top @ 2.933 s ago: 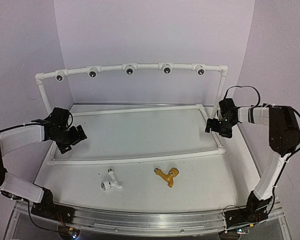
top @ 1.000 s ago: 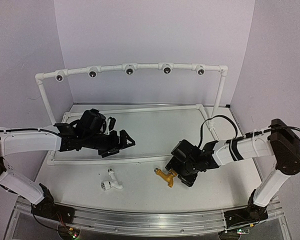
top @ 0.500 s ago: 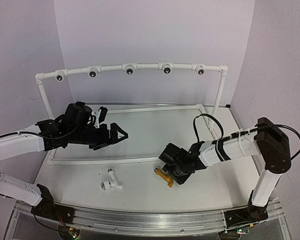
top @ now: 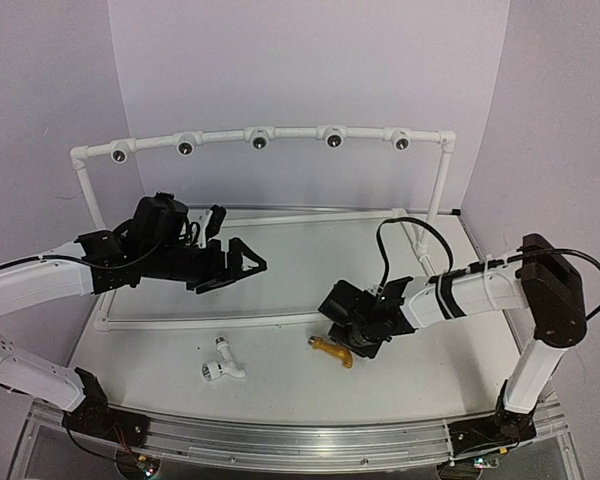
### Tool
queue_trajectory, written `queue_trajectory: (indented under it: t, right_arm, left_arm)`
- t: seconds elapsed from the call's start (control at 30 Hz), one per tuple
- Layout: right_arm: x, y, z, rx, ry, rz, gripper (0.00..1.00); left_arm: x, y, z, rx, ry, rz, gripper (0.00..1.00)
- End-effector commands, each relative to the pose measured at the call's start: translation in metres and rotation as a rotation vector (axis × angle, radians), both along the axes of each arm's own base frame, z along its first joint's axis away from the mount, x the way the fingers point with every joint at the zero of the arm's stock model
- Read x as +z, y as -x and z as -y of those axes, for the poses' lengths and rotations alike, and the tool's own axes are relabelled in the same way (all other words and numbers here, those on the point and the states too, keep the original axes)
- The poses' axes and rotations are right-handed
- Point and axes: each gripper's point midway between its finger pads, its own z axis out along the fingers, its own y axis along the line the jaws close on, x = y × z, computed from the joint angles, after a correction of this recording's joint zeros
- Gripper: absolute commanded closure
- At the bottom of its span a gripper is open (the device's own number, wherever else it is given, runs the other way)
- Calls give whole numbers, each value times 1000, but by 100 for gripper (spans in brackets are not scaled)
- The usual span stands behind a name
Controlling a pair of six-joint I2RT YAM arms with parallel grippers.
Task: Install the water faucets
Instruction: Pick up the water faucet from the center of the board, then pass from the right arm to the left
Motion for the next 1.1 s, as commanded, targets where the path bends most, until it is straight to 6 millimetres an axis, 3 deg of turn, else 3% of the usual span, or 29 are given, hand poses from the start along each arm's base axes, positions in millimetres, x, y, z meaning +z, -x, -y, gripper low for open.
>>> queue_trajectory:
  t: [0.0,0.2,0.37,0.5,0.77,1.07]
  right_arm:
    - [88,-21,-14,235,26,229,100]
    - [157,-21,-6,445,76,435,100]
    - [213,-19,-10,572,7,539,100]
    - [240,-19,-23,650,-47,577,100]
    - [260,-29,-25,606,-107,594,100]
    - [264,-34,-34,617,-129,591,100]
  left_arm:
    - [33,-6,25,-59,146,61,1]
    - [28,-15,59,-126,210,0,1]
    - [58,-9,86,-234,325,94,3]
    - [74,5,100,-323,355,165,4]
    - [69,35,120,-445,354,160,8]
    - [63,33,118,-406,340,157,36]
